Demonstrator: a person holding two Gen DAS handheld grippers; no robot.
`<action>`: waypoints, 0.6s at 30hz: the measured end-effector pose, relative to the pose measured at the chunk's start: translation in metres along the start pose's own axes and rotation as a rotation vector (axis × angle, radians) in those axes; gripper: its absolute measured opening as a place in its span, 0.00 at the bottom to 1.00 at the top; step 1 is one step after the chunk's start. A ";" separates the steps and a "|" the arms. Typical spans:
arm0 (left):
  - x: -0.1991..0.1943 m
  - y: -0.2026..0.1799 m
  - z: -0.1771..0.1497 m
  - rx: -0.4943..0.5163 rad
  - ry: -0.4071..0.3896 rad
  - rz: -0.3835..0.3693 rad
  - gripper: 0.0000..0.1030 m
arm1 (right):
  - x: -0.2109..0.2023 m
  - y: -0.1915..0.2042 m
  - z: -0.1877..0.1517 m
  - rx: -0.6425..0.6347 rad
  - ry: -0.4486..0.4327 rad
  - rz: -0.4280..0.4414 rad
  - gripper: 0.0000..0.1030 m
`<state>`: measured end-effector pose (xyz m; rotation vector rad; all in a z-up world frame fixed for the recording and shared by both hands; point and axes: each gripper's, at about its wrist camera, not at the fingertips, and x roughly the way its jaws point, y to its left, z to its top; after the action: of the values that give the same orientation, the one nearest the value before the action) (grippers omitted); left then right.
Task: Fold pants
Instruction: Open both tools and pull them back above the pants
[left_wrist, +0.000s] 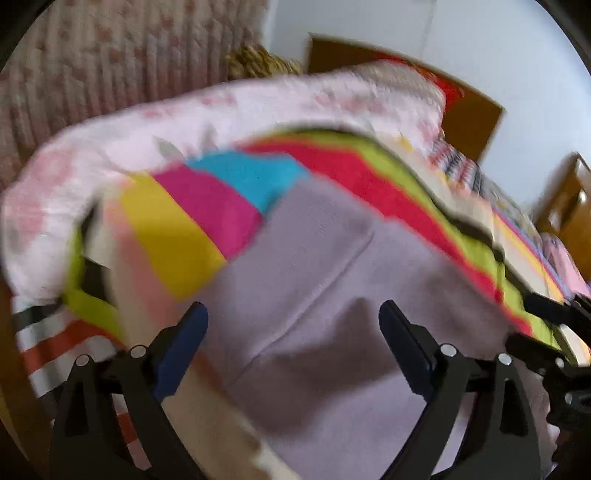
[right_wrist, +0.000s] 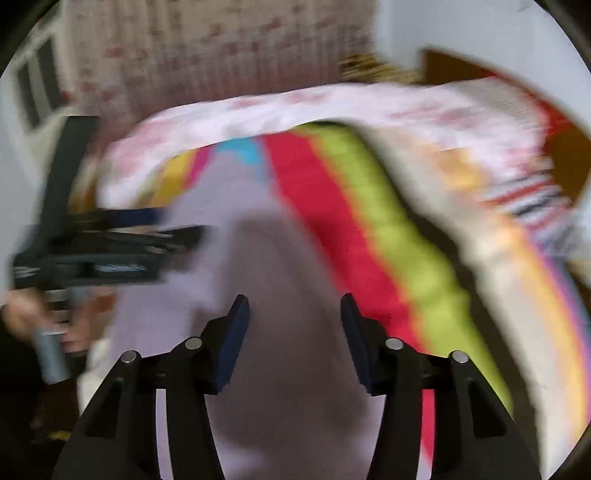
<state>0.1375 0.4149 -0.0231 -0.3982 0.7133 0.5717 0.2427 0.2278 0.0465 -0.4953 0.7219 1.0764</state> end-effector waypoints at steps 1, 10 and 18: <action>-0.012 -0.007 0.000 0.017 -0.037 -0.050 0.92 | -0.012 0.004 -0.005 0.004 -0.012 0.043 0.59; 0.044 -0.049 -0.005 0.102 0.179 -0.041 0.98 | -0.025 -0.039 -0.092 0.208 0.201 0.042 0.79; -0.062 -0.100 -0.045 0.190 0.151 -0.219 0.98 | -0.188 -0.105 -0.201 0.518 -0.004 -0.200 0.86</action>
<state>0.1379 0.2923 0.0044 -0.3394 0.8486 0.2666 0.2279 -0.0663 0.0524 -0.1155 0.8908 0.6674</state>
